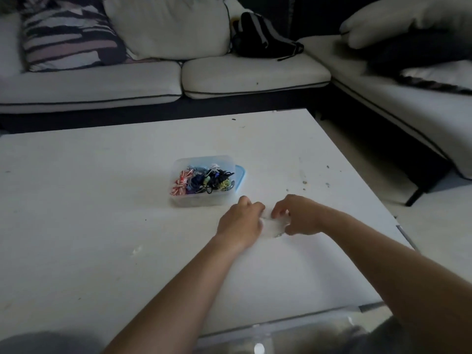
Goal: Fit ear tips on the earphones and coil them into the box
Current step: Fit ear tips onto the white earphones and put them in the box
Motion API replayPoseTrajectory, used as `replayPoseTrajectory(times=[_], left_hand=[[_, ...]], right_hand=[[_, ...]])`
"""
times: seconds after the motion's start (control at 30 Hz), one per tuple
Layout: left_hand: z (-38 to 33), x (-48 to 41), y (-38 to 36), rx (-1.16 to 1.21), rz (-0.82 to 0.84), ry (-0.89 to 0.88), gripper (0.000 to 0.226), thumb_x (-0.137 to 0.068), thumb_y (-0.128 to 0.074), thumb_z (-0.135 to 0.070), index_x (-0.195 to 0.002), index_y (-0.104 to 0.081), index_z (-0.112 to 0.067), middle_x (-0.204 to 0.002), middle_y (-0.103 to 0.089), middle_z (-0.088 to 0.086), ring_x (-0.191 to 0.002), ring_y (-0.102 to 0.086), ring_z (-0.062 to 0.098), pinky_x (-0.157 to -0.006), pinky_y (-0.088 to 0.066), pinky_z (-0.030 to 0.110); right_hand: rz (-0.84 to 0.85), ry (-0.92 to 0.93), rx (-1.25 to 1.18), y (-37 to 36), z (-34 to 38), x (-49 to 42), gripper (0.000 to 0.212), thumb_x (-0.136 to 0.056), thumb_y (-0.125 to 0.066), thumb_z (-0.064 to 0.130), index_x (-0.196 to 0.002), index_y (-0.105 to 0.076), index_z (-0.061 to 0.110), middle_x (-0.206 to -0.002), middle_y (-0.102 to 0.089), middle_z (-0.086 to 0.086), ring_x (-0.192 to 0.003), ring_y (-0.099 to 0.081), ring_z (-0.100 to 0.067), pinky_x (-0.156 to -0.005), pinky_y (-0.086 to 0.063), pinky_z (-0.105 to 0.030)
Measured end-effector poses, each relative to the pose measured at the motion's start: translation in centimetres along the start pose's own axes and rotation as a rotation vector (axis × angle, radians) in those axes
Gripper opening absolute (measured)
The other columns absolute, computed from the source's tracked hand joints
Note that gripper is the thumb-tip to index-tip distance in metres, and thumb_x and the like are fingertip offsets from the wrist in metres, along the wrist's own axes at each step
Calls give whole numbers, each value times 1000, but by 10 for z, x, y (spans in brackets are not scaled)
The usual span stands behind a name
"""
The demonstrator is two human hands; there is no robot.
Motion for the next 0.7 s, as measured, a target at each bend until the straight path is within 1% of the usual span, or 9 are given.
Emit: replayPoseTrajectory(times=[0.1, 0.17, 0.23, 0.27, 0.37, 0.47, 0.57, 0.63, 0.7], left_hand=[[-5, -3, 0, -163, -44, -24, 22, -96, -55, -29, -118, -57, -27, -113, -52, 2, -102, -57, 26, -77, -48, 37], [-6, -3, 4, -157, -78, -49, 16, -94, -57, -30, -109, -59, -26, -105, -54, 0, -96, -58, 25, -74, -49, 37], [1, 0, 8, -61, -74, -20, 11, -92, -56, -30, -101, -62, -27, -99, -56, -2, -92, -58, 22, -74, -51, 36], [6, 2, 10, -15, -68, -2, 11, -91, -57, -31, -98, -64, -27, -97, -58, -3, -91, -59, 20, -73, -51, 34], [23, 12, 18, 78, -71, 52, 15, -87, -61, -39, -93, -69, -28, -88, -67, -8, -81, -63, 15, -65, -47, 28], [45, 28, 30, 234, -86, 120, 14, -80, -67, -34, -91, -74, -27, -81, -72, -10, -75, -66, 7, -68, -55, 27], [63, 42, 48, 407, -117, 169, 7, -78, -75, -24, -85, -75, -24, -75, -73, -9, -72, -67, 2, -69, -54, 23], [78, 52, 65, 500, -177, 215, 13, -75, -81, -21, -85, -73, -23, -73, -73, -7, -70, -67, 1, -65, -49, 17], [92, 63, 85, 542, -254, 249, 22, -71, -86, -21, -84, -68, -24, -69, -72, -8, -67, -65, -3, -62, -46, 12]], right_hand=[[-31, 50, 73, -8, 7, 1, 39, -86, -71, 16, -122, -62, 24, -117, -54, 0, -109, -57, -21, -88, -46, -28], [-53, 87, 18, -6, 13, 1, 26, -87, -70, 17, -111, -64, 21, -111, -61, 2, -103, -59, -18, -80, -46, -24], [-44, 100, -60, -5, 19, 1, 21, -85, -74, 22, -104, -65, 23, -104, -65, 7, -93, -60, -14, -69, -45, -19], [-31, 105, -81, -6, 22, 0, 23, -84, -76, 25, -104, -66, 23, -103, -65, 7, -92, -59, -13, -69, -45, -19], [-4, 106, -70, -10, 33, -4, 27, -84, -74, 28, -110, -67, 23, -108, -64, 7, -95, -57, -14, -78, -48, -26], [-16, 139, -122, -10, 54, -12, 26, -90, -65, 42, -112, -67, 28, -108, -69, 6, -97, -60, -14, -85, -49, -29], [-69, 180, -261, -3, 81, -17, 23, -94, -60, 48, -102, -70, 29, -89, -74, 9, -82, -65, -7, -75, -48, -23], [-134, 206, -358, 6, 100, -17, 20, -94, -62, 45, -94, -70, 26, -73, -73, 10, -67, -64, -1, -67, -46, -19], [-204, 243, -464, 14, 119, -16, 18, -93, -65, 39, -89, -70, 22, -67, -72, 7, -60, -64, -3, -63, -48, -20]])
Point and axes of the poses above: each hand's wrist, its own x-axis away from the middle knuckle, its own y-axis out of the back of the hand, z = x × y, the point moved 9 cm from there along -x, towards the middle knuckle
